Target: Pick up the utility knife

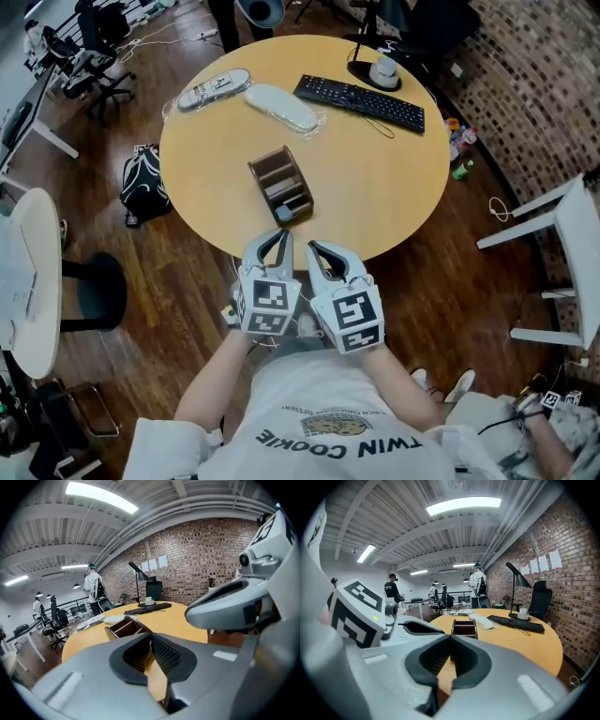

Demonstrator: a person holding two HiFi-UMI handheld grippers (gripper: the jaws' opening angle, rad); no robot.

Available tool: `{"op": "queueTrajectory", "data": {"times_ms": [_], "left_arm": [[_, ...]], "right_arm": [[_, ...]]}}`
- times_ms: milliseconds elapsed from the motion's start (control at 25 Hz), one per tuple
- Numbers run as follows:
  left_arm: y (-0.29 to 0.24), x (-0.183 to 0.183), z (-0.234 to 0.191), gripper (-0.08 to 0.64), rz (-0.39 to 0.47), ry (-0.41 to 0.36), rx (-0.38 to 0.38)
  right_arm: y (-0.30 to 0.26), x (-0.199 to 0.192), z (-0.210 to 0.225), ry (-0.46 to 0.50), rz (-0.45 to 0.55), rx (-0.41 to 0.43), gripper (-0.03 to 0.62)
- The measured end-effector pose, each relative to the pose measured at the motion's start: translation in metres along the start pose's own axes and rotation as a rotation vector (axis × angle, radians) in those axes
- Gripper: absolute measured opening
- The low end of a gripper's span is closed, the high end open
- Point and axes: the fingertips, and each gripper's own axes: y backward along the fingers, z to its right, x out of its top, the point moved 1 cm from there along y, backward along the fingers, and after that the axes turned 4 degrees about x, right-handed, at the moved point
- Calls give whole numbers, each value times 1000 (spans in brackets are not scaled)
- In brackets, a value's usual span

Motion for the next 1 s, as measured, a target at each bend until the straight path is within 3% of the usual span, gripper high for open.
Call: {"op": "queueTrajectory", "data": {"times_ms": [400,600,1000], "left_arm": [[-45,-29,-1,81,-33,-283,-55],[-64,-35,2,133,-61,-378,-76],[-83,-47,2,132,-106,-485,-55]], "right_arm": [[1,-4,9,-18,5,-64,1],[5,-9,22,-30,1,-83,0],[14,-9,35,-26,2,-120,0]]}}
